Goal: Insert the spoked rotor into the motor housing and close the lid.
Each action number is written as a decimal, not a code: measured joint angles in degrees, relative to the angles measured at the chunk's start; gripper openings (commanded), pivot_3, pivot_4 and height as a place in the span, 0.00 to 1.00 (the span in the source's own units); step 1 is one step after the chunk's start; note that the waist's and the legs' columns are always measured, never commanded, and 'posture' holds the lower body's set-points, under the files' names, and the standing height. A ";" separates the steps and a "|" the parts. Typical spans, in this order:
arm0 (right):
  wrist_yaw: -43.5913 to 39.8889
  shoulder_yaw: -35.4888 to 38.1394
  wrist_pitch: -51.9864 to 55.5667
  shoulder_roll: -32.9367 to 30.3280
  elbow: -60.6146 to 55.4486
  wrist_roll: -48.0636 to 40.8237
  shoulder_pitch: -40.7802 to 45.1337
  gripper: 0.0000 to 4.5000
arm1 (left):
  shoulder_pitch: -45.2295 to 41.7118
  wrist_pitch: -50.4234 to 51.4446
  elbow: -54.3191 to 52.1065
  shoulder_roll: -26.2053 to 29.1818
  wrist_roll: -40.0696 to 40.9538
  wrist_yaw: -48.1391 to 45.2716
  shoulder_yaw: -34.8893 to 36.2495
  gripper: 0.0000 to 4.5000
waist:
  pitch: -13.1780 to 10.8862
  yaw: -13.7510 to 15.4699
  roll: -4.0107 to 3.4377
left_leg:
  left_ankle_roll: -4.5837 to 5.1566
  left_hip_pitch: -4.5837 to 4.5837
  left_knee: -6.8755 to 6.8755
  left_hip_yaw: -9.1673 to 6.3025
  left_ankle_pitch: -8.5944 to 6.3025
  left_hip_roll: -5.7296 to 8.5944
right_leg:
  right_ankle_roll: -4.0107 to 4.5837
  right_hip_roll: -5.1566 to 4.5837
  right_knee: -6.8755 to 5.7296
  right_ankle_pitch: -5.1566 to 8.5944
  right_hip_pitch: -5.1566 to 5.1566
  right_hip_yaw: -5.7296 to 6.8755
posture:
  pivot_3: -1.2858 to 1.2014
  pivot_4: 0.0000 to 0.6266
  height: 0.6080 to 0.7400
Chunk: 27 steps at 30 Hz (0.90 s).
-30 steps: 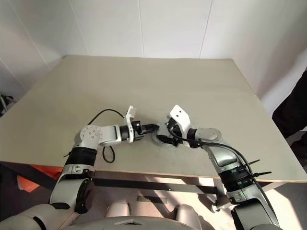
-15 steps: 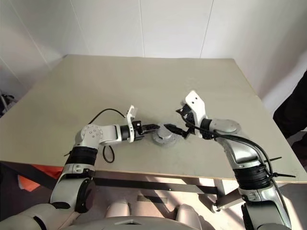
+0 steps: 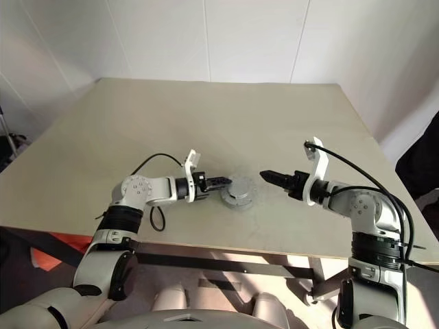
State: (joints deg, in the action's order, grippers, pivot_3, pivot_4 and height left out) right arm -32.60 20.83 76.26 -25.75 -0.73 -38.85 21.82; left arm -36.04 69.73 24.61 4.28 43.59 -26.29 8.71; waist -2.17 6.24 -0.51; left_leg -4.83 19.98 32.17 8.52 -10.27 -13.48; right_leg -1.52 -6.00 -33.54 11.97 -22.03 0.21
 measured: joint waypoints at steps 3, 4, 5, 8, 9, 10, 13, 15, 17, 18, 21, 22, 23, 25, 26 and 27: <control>0.45 2.03 6.65 0.99 -0.01 -2.95 -0.08 0.99 | 0.01 -0.03 0.02 -0.18 -0.08 0.00 -0.05 0.00 | 0.04 0.07 -0.12 | -0.01 0.00 -0.08 0.01 0.01 0.14 | -0.17 -0.19 0.00 0.03 0.02 0.08 | 0.52 0.00 1.00; 0.49 2.71 8.71 1.23 -0.01 -3.91 -0.14 0.99 | 0.03 -0.03 0.00 -0.27 -0.09 0.00 -0.15 0.00 | 0.04 0.14 -0.12 | -0.01 0.01 -0.08 0.01 0.01 0.16 | -0.22 -0.21 0.01 0.04 0.01 0.09 | 0.52 0.00 1.00; 0.53 3.27 10.52 1.36 -0.01 -4.37 -0.21 0.99 | 0.04 -0.03 0.00 -0.36 -0.09 0.00 -0.21 0.00 | 0.04 0.23 -0.12 | -0.01 0.02 -0.08 0.01 0.01 0.18 | -0.26 -0.24 0.04 0.06 0.02 0.08 | 0.52 0.00 1.00; 0.74 3.95 14.21 1.38 -0.01 -5.37 -0.85 0.99 | 0.07 -0.03 -0.08 -0.43 -0.09 0.00 -0.25 0.00 | 0.05 0.54 -0.11 | -0.12 0.04 -0.10 0.01 0.07 0.21 | -0.37 -0.26 0.12 0.09 0.02 0.08 | 0.52 0.00 1.00; 0.82 3.93 15.03 1.43 -0.01 -5.84 -1.51 0.99 | 0.08 -0.03 -0.14 -0.45 -0.09 0.00 -0.25 0.00 | 0.05 0.73 -0.11 | -0.12 0.04 -0.12 0.01 0.07 0.20 | -0.40 -0.26 0.13 0.11 0.02 0.08 | 0.52 0.00 1.00; 0.92 3.85 15.52 1.53 -0.01 -6.16 -2.26 0.99 | 0.09 -0.01 -0.21 -0.47 -0.09 0.00 -0.26 0.00 | 0.05 0.80 -0.11 | -0.15 0.04 -0.16 0.01 0.08 0.20 | -0.42 -0.26 0.14 0.11 0.02 0.08 | 0.52 0.00 1.00; 1.54 3.95 15.78 2.67 0.27 -6.20 -3.11 0.99 | 0.35 0.00 -0.58 -0.41 -0.08 0.00 -0.22 0.00 | 0.07 0.87 -0.13 | -0.17 0.04 -0.35 0.03 0.10 0.26 | -0.44 -0.28 0.17 0.13 0.03 0.06 | 0.52 0.00 1.00; 1.89 3.92 15.43 3.57 0.53 -6.06 -3.12 0.99 | 0.65 -0.01 -0.88 -0.41 -0.08 0.00 -0.22 0.00 | 0.13 0.87 -0.07 | -0.21 -0.02 -0.64 0.02 0.12 0.26 | -0.45 -0.27 0.28 0.13 0.03 0.09 | 0.52 0.00 1.00; 2.20 3.77 14.25 4.51 1.27 -5.74 -3.18 0.99 | 0.91 -0.02 -1.19 -0.25 -0.10 0.05 -0.19 0.00 | 0.32 0.82 0.09 | -0.35 -0.10 -0.94 0.03 0.21 0.27 | -0.45 -0.26 0.40 0.13 0.03 0.12 | 0.52 0.00 1.00; 2.31 3.73 13.76 4.98 1.57 -5.59 -3.22 0.99 | 1.01 -0.05 -1.28 -0.18 -0.17 0.09 -0.17 0.00 | 0.41 0.77 0.18 | -0.39 -0.15 -0.98 0.02 0.23 0.25 | -0.45 -0.25 0.40 0.13 0.03 0.14 | 0.52 0.00 1.00; 3.01 3.78 12.01 7.49 2.66 -5.15 -2.77 0.99 | 1.36 -0.49 -1.44 0.30 -0.57 0.17 -0.08 0.00 | 0.57 0.36 0.37 | -0.39 -0.30 -1.06 0.02 0.23 0.14 | -0.46 -0.22 0.55 0.14 0.06 0.23 | 0.52 0.00 1.00; 3.68 3.78 11.43 8.76 3.11 -4.96 -2.19 0.99 | 1.42 -0.55 -1.52 0.58 -0.80 0.25 -0.01 0.00 | 0.57 -0.07 0.36 | -0.39 -0.29 -1.12 0.00 0.23 0.13 | -0.46 -0.23 0.68 0.14 0.05 0.38 | 0.52 0.00 1.00; 4.11 3.77 11.03 9.69 3.36 -4.78 -1.86 0.99 | 1.41 -0.61 -1.59 0.75 -0.91 0.29 0.00 0.00 | 0.58 -0.33 0.35 | -0.39 -0.29 -1.14 0.00 0.23 0.13 | -0.47 -0.24 0.74 0.14 0.04 0.46 | 0.52 0.00 1.00; 5.02 3.64 10.14 11.92 4.08 -4.40 -1.06 0.99 | 1.44 -0.78 -1.88 1.00 -1.19 0.37 0.01 0.00 | 0.58 -0.73 0.33 | -0.39 -0.27 -1.14 0.00 0.23 0.15 | -0.47 -0.28 0.78 0.15 -0.02 0.52 | 0.52 0.00 1.00; 5.30 3.41 9.80 12.78 4.35 -4.32 -0.74 0.99 | 1.45 -0.87 -1.98 1.00 -1.25 0.42 0.01 0.00 | 0.57 -0.76 0.32 | -0.39 -0.25 -1.14 -0.01 0.23 0.14 | -0.47 -0.30 0.80 0.15 -0.07 0.57 | 0.52 0.00 1.00; 5.75 3.29 9.54 13.58 4.56 -4.08 -0.33 0.99 | 1.47 -0.97 -2.07 1.04 -1.30 0.45 0.02 0.00 | 0.57 -0.77 0.32 | -0.39 -0.22 -1.15 -0.01 0.23 0.14 | -0.48 -0.30 0.82 0.15 -0.11 0.59 | 0.52 0.00 1.00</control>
State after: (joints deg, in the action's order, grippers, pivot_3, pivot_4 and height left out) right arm -26.85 24.12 85.81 -12.17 3.83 -42.93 21.49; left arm -34.57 68.76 22.54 5.32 42.30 -25.84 8.73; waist -1.60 5.47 -0.20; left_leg -5.23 19.76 31.03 8.51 -10.05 -13.34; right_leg -2.00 -6.30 -32.72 12.11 -22.14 0.80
